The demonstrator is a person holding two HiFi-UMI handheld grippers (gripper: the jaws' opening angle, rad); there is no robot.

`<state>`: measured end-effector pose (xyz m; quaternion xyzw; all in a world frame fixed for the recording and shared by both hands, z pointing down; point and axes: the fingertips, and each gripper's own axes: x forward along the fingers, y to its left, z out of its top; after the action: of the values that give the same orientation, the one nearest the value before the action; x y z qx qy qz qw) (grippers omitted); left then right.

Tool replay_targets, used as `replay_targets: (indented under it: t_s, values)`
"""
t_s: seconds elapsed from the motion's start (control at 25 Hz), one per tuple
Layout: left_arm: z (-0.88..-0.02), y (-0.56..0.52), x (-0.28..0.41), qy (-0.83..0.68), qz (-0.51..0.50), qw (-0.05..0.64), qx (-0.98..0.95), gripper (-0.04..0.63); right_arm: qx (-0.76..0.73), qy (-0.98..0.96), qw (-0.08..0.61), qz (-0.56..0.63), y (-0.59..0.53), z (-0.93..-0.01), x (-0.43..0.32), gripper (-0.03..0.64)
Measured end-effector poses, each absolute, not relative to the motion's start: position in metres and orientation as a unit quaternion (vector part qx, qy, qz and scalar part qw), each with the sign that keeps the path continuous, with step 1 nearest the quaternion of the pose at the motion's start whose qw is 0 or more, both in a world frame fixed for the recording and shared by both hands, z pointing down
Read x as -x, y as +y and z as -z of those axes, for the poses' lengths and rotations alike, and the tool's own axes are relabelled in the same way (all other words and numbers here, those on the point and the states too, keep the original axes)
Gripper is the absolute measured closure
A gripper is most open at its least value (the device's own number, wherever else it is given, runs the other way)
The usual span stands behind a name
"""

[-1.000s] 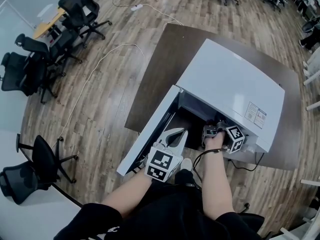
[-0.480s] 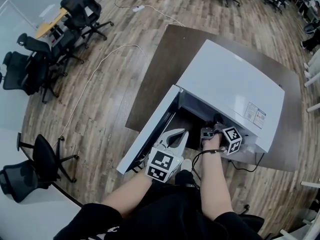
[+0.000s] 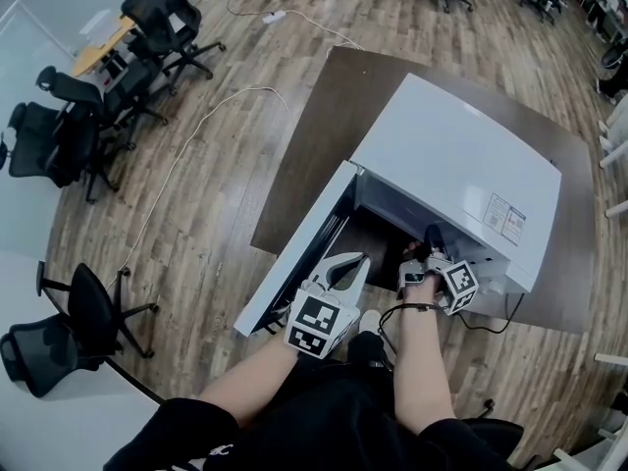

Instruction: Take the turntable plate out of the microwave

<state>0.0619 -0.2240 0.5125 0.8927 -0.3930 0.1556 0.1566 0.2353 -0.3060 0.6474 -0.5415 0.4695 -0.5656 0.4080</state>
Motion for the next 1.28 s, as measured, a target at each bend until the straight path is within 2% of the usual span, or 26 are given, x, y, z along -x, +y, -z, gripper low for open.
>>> replay_targets:
  t_s: [0.32,0.56,0.64,0.76,0.84,0.92,0.96,1.08,1.28]
  values:
    - [-0.515,-0.219,-0.060,-0.386,-0.159,0.156,-0.895,0.586,0.515,0.478,0.451,0.550,-0.303,-0.621,-0.237,0.578]
    - [-0.518,-0.218,-0.057,-0.383,-0.152,0.169,-0.895,0.586,0.516,0.491,0.444,0.543,-0.305,-0.618,-0.236,0.577]
    - [-0.529,-0.219,-0.061,-0.368,-0.135,0.233,-0.890,0.586,0.519,0.491,0.441,0.544,-0.305,-0.618,-0.236,0.577]
    - [-0.555,-0.233,-0.076,-0.340,-0.065,0.395,-0.851,0.586,0.520,0.489,0.438,0.546,-0.305,-0.619,-0.236,0.578]
    - [-0.567,-0.244,-0.096,-0.315,-0.023,0.471,-0.824,0.594,0.521,0.488,0.436,0.548,-0.305,-0.621,-0.236,0.578]
    - [-0.576,-0.253,-0.120,-0.295,-0.002,0.502,-0.813,0.486,0.520,0.487,0.435,0.551,-0.305,-0.622,-0.237,0.578]
    - [-0.581,-0.259,-0.128,-0.296,0.001,0.507,-0.809,0.455,0.519,0.486,0.435,0.553,-0.305,-0.622,-0.238,0.578]
    - [-0.601,-0.284,-0.135,-0.318,0.016,0.525,-0.789,0.437,0.519,0.489,0.428,0.556,-0.305,-0.623,-0.241,0.578]
    - [-0.622,-0.319,-0.138,-0.323,0.107,0.612,-0.713,0.428,0.522,0.494,0.412,0.560,-0.303,-0.628,-0.246,0.580]
